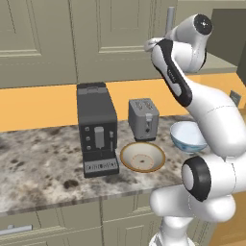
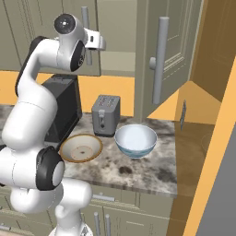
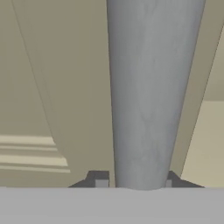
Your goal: Open the cabinet. Pick the bowls from the counter and place them in the cabinet. Then close the cabinet.
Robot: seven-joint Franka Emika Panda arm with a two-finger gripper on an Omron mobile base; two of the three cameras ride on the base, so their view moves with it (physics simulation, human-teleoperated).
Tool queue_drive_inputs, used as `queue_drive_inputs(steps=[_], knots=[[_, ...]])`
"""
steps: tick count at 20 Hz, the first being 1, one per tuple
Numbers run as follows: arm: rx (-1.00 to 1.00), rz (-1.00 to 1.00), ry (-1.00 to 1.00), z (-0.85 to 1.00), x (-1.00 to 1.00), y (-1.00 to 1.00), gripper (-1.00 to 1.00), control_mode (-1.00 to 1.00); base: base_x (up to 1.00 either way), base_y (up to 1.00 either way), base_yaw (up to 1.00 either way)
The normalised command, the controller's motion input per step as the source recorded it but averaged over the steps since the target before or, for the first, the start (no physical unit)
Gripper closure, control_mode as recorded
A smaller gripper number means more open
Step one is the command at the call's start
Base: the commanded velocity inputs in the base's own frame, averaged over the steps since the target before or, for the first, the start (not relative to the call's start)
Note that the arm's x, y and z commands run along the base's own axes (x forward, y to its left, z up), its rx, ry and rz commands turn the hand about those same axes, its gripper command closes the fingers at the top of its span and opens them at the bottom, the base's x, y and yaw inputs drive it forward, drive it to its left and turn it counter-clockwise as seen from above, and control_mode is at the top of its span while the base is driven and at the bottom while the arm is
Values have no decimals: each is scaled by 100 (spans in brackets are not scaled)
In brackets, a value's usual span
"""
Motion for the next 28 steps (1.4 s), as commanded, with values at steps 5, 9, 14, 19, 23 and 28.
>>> queue_drive_inputs(steps=[5,9,14,19,23,28], knots=[[0,0,3,0,-4,36,100,-100,0,0,0],[0,-1,1,0,-22,39,100,-100,0,0,0],[0,-3,0,0,-46,38,100,-100,0,0,0],[-1,-5,0,3,-58,41,100,-100,0,0,0],[-1,-8,0,5,-65,44,100,-100,0,0,0],[0,-9,0,2,-64,38,100,-100,0,0,0]])
